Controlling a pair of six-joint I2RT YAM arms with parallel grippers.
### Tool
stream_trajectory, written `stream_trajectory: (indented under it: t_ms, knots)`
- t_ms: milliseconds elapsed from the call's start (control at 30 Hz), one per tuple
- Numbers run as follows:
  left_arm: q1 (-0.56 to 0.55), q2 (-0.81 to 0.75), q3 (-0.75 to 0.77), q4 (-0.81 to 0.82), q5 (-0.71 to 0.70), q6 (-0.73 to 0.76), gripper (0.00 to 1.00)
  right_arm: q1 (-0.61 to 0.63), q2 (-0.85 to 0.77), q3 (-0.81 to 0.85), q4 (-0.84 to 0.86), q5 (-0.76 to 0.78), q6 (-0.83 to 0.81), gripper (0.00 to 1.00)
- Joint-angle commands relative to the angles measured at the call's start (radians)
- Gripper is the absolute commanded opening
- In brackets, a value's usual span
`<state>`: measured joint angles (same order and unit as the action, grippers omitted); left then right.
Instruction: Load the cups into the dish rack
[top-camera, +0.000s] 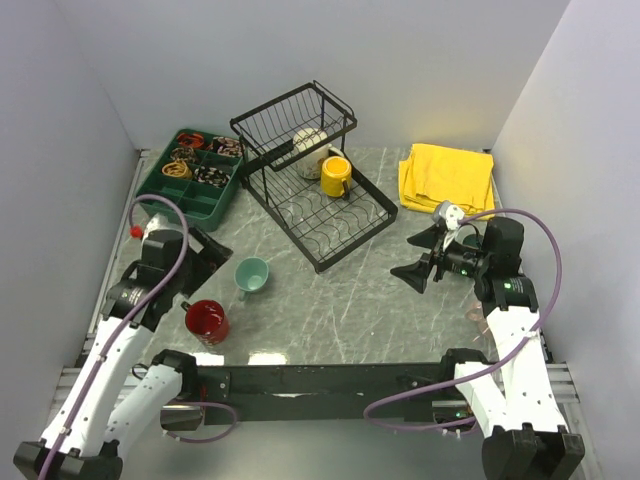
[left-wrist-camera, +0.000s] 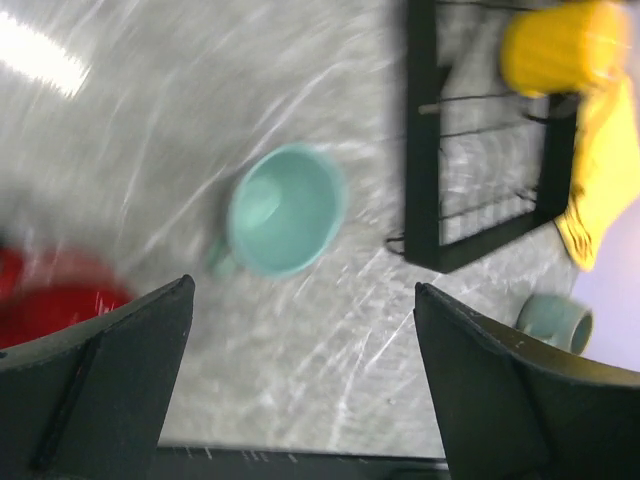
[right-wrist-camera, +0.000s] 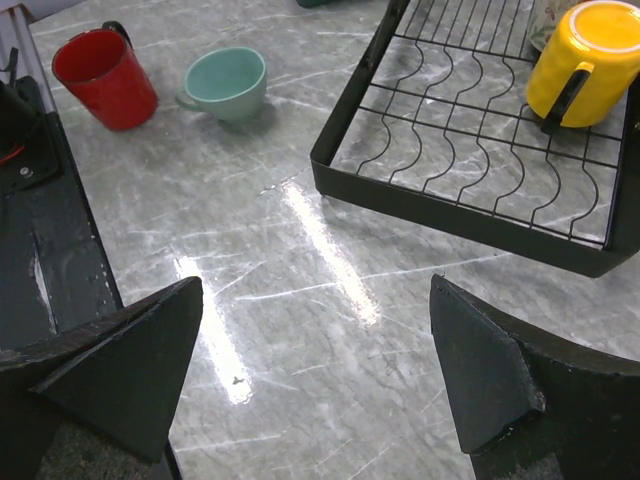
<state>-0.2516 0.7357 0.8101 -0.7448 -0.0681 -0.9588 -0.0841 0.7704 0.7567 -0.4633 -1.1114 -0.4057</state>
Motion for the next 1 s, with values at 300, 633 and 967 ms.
stream_trajectory:
  t_ms: [300, 633, 967]
  knots:
    - [0.005, 0.060, -0.043, -0.318, -0.071, -0.451, 0.98, -0.013, -0.037, -0.008, 0.022, 0.018, -0.005, 1.00]
    - [0.003, 0.260, -0.071, -0.214, -0.122, -0.431, 0.93, -0.020, -0.051, -0.011, 0.023, 0.024, -0.002, 1.00]
    - [0.005, 0.413, -0.084, -0.180, -0.173, -0.380, 0.70, -0.022, -0.060, -0.011, 0.025, 0.035, -0.005, 1.00]
